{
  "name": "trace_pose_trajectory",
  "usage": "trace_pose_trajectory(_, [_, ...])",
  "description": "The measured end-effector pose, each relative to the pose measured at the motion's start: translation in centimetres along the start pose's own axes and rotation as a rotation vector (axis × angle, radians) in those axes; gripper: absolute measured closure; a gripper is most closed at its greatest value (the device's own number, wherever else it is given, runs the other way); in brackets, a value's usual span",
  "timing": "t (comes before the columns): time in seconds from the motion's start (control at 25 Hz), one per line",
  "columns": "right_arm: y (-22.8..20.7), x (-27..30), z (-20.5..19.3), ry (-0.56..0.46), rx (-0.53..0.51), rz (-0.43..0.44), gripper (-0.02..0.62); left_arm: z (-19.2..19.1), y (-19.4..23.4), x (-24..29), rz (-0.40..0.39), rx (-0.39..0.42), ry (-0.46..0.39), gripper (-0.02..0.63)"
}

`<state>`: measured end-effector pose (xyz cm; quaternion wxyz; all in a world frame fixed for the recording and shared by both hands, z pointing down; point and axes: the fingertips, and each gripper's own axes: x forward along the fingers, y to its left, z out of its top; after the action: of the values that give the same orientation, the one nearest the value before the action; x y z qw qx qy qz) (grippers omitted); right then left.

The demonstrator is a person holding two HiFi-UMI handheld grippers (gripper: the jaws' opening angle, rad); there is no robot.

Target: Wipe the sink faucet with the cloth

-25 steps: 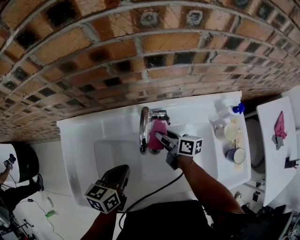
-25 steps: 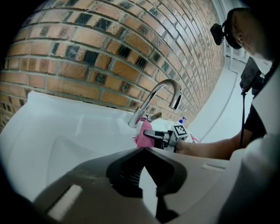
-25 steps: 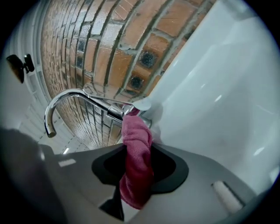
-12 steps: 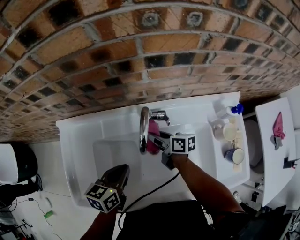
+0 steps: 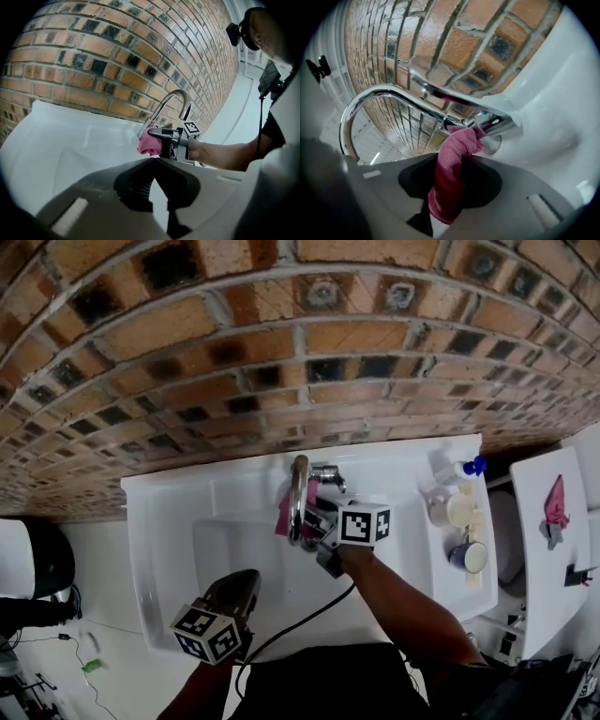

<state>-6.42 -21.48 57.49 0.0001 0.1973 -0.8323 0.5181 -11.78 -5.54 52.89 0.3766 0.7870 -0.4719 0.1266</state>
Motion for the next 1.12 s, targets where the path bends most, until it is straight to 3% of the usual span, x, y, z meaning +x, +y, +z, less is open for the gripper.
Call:
trace_pose_trajectory(0.36, [4.7,-1.3,2.8,-0.079,-0.16,0.064,0.46,0.0,-0.8,-1.5,0.007,0.016,-0.036,0.6])
trace_pose_trajectory(0.6, [5.7,-1.8,3.9,-0.093,-0.156,0.084,0.46,-0.2,-1.8,-2.5,0.018,0.017,-0.065,0.6])
trace_pose_trajectory(0.76, [7.7,-2.3,4.8,-0.11,-0.229,0.11,0.46,-0.1,-2.2,-3.4,0.03,0.024,-0.081,0.6])
trace_pose_trajectory(1.0, [10.4,-3.1,5.4,-0.09,-0.427,0.199,0.46,-0.6,-2.7,-4.4,0.052,0.028,-0.084,0.6])
trace_pose_trajectory(1.12, [11.4,-4.0,6.0,-0.118,-0.407,0.302,0.46,-0.8,-3.0,-4.4,0.062,0.019,-0.092,0.6])
